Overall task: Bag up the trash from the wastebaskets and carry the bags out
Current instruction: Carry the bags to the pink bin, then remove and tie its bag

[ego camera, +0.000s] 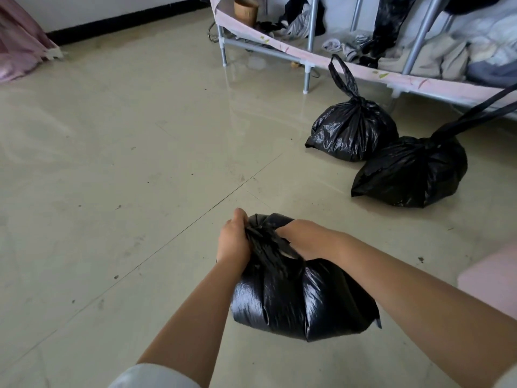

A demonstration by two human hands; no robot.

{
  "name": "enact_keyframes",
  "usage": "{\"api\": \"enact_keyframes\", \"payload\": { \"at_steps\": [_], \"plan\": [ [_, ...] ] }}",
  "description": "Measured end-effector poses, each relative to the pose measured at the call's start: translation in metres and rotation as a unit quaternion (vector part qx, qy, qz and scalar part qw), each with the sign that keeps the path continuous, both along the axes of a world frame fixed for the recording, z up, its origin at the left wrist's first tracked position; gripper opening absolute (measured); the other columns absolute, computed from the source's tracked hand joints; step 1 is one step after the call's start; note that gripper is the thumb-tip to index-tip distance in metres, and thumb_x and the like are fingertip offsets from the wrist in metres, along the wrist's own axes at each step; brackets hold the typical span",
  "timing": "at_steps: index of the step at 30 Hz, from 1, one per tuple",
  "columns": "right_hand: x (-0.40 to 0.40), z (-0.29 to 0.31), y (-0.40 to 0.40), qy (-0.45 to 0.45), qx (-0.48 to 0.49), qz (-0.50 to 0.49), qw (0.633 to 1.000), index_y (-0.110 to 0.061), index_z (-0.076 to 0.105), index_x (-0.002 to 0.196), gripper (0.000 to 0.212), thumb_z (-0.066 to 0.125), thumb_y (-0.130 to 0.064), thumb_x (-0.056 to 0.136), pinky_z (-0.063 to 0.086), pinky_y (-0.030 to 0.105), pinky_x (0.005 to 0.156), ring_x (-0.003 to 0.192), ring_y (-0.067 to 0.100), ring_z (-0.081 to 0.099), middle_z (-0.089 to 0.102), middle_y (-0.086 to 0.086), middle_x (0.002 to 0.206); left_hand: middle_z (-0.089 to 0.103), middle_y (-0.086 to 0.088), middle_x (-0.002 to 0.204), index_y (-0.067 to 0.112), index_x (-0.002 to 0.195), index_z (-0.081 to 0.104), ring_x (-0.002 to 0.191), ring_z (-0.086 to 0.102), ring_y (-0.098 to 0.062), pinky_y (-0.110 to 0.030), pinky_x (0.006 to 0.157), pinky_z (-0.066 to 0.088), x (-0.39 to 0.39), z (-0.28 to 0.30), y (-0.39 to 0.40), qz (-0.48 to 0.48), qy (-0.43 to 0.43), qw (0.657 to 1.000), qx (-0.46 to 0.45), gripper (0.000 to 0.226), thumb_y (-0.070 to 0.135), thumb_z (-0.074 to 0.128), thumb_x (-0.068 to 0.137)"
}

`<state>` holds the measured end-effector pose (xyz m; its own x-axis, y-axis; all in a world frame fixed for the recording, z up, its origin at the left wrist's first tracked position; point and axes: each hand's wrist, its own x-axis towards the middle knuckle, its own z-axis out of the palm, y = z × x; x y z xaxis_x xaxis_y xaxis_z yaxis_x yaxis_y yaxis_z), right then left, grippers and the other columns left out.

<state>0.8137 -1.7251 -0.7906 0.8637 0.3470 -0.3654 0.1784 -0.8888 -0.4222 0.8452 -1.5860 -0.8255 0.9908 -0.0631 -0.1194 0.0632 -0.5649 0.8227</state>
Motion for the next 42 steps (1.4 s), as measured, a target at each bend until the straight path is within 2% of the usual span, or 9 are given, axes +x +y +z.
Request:
{"api": "enact_keyframes", "payload": {
  "at_steps": [3, 9, 14, 22, 27, 30, 32, 36, 42],
  "plan": [
    [-0.002, 0.001, 0.000, 0.008, 0.016, -0.004, 1.000, -0.003, 0.059, 0.106, 0.025, 0.045, -0.017, 0.090, 0.041, 0.027, 0.078, 0.095, 0.024, 0.056, 0.064, 0.012, 0.104, 0.048, -0.005, 0.069, 0.015, 0.090, 0.049, 0.071, 0.045, -0.023, -0.026, 0.057, 0.036, 0.003, -0.003, 0.003, -0.054, 0.004, 0.996, 0.074, 0.021, -0.002, 0.038, 0.085],
    [-0.001, -0.002, -0.006, 0.084, -0.019, -0.035, 0.996, -0.009, 0.055, 0.107, 0.024, 0.046, -0.015, 0.085, 0.034, 0.026, 0.068, 0.082, 0.020, 0.046, 0.060, 0.011, 0.101, 0.059, -0.009, 0.079, 0.011, 0.083, 0.060, 0.073, 0.057, -0.018, -0.021, 0.062, 0.049, 0.002, 0.007, 0.014, -0.058, 0.274, 0.905, -0.320, 0.041, -0.015, 0.029, 0.084],
    [0.002, -0.004, -0.008, 0.068, -0.042, -0.034, 0.996, -0.013, 0.046, 0.086, 0.003, 0.046, -0.015, 0.086, 0.030, 0.025, 0.051, 0.077, 0.020, 0.043, 0.041, -0.006, 0.067, 0.067, -0.008, 0.072, 0.011, 0.081, 0.061, 0.071, 0.060, -0.019, -0.027, 0.066, 0.046, -0.001, 0.004, 0.011, 0.005, 0.309, 0.844, -0.438, 0.038, -0.003, 0.027, 0.089],
    [-0.009, -0.011, -0.020, 0.182, -0.021, -0.042, 0.982, -0.009, 0.053, 0.108, 0.025, 0.050, -0.019, 0.085, 0.042, 0.031, 0.078, 0.095, 0.024, 0.055, 0.060, 0.013, 0.113, 0.066, 0.008, 0.052, 0.013, 0.070, 0.055, 0.069, 0.055, -0.013, -0.018, 0.058, 0.050, -0.012, -0.009, 0.002, -0.037, 0.281, 0.876, -0.389, 0.031, -0.008, 0.041, 0.089],
    [-0.012, -0.007, -0.029, 0.293, 0.018, -0.064, 0.954, -0.011, 0.061, 0.090, 0.019, 0.048, -0.026, 0.092, 0.049, 0.025, 0.072, 0.076, 0.015, 0.059, 0.061, 0.001, 0.085, 0.055, -0.007, 0.068, 0.011, 0.066, 0.055, 0.067, 0.053, -0.017, -0.025, 0.065, 0.046, -0.019, -0.022, 0.003, 0.012, 0.194, 0.930, -0.313, 0.031, -0.019, 0.057, 0.076],
    [-0.001, -0.003, -0.031, 0.096, 0.027, -0.118, 0.988, -0.012, 0.065, 0.078, 0.021, 0.049, -0.017, 0.090, 0.045, 0.019, 0.062, 0.064, 0.010, 0.058, 0.067, 0.007, 0.085, 0.053, -0.008, 0.066, 0.012, 0.064, 0.053, 0.065, 0.053, -0.018, -0.026, 0.064, 0.046, -0.023, -0.030, 0.004, 0.022, 0.196, 0.922, -0.333, 0.033, -0.020, 0.058, 0.075],
    [0.006, -0.007, -0.027, -0.026, 0.025, -0.131, 0.991, -0.007, 0.067, 0.097, 0.020, 0.050, -0.013, 0.088, 0.044, 0.022, 0.077, 0.087, 0.018, 0.062, 0.069, 0.009, 0.104, 0.054, -0.007, 0.067, 0.010, 0.062, 0.052, 0.066, 0.053, -0.018, -0.024, 0.064, 0.048, -0.024, -0.034, 0.004, 0.016, 0.193, 0.918, -0.347, 0.034, -0.022, 0.057, 0.074],
    [0.010, -0.020, -0.010, 0.016, 0.052, -0.082, 0.995, -0.011, 0.059, 0.118, 0.034, 0.046, -0.006, 0.088, 0.039, 0.025, 0.094, 0.115, 0.023, 0.054, 0.060, 0.008, 0.126, 0.063, 0.004, 0.055, 0.006, 0.058, 0.051, 0.057, 0.060, -0.012, -0.016, 0.054, 0.053, -0.024, -0.037, 0.006, 0.002, 0.185, 0.906, -0.382, 0.037, -0.027, 0.052, 0.073],
    [0.018, -0.024, -0.005, 0.180, 0.006, -0.005, 0.984, -0.016, 0.061, 0.115, 0.043, 0.047, 0.002, 0.079, 0.038, 0.022, 0.064, 0.083, 0.015, 0.049, 0.058, 0.000, 0.088, 0.064, 0.005, 0.049, 0.006, 0.047, 0.058, 0.046, 0.062, -0.005, -0.014, 0.049, 0.052, -0.031, -0.034, 0.007, -0.065, 0.190, 0.884, -0.423, 0.049, -0.031, 0.045, 0.074]
  ]
}}
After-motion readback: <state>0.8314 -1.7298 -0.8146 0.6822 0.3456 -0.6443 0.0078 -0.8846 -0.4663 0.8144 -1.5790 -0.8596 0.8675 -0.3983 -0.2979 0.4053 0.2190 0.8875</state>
